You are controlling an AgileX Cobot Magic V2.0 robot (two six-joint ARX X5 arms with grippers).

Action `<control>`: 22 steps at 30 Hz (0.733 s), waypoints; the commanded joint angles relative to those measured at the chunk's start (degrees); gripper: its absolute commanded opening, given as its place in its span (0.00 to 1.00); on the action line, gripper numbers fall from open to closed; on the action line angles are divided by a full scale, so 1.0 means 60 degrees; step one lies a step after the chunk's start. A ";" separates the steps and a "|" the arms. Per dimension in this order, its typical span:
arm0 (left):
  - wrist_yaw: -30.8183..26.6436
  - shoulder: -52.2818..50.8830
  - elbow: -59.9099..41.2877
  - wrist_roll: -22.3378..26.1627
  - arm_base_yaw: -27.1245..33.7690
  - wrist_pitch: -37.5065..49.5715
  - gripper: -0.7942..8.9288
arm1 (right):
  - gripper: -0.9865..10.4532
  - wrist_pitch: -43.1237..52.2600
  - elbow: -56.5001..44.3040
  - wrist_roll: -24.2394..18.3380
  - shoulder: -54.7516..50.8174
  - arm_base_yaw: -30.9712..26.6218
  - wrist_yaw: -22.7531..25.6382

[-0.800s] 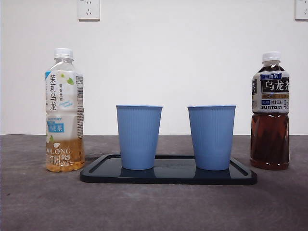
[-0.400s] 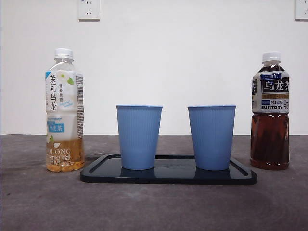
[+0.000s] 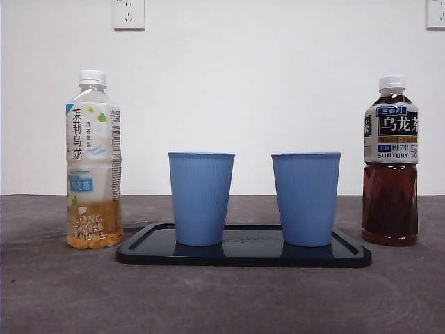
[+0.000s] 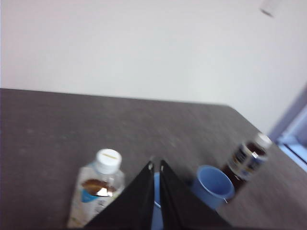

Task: Pour the drink into the cup

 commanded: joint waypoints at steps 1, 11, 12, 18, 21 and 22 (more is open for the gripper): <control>0.0404 0.0295 0.0437 0.0827 -0.0382 -0.0197 0.10 | 0.10 -0.0601 0.0692 -0.1169 0.0528 0.0291 -0.0230; 0.1137 0.0437 0.0466 0.1381 -0.1118 -0.0204 0.11 | 0.10 -0.1147 0.1133 -0.2189 0.1002 0.1151 -0.0233; 0.1137 0.0437 0.0466 0.1384 -0.1118 -0.0208 0.11 | 0.10 -0.1151 0.1133 -0.2186 0.1002 0.1147 -0.0230; 0.1137 0.0444 0.0466 0.1395 -0.1118 -0.0200 0.26 | 0.17 -0.1177 0.1133 -0.2069 0.1002 0.1147 -0.0226; 0.1133 0.0448 0.0466 0.1402 -0.1118 -0.0200 0.42 | 0.33 -0.1239 0.1133 -0.1963 0.1002 0.1147 -0.0222; 0.1133 0.0448 0.0466 0.1402 -0.1118 -0.0200 0.47 | 0.37 -0.1260 0.1133 -0.1923 0.1002 0.1147 -0.0222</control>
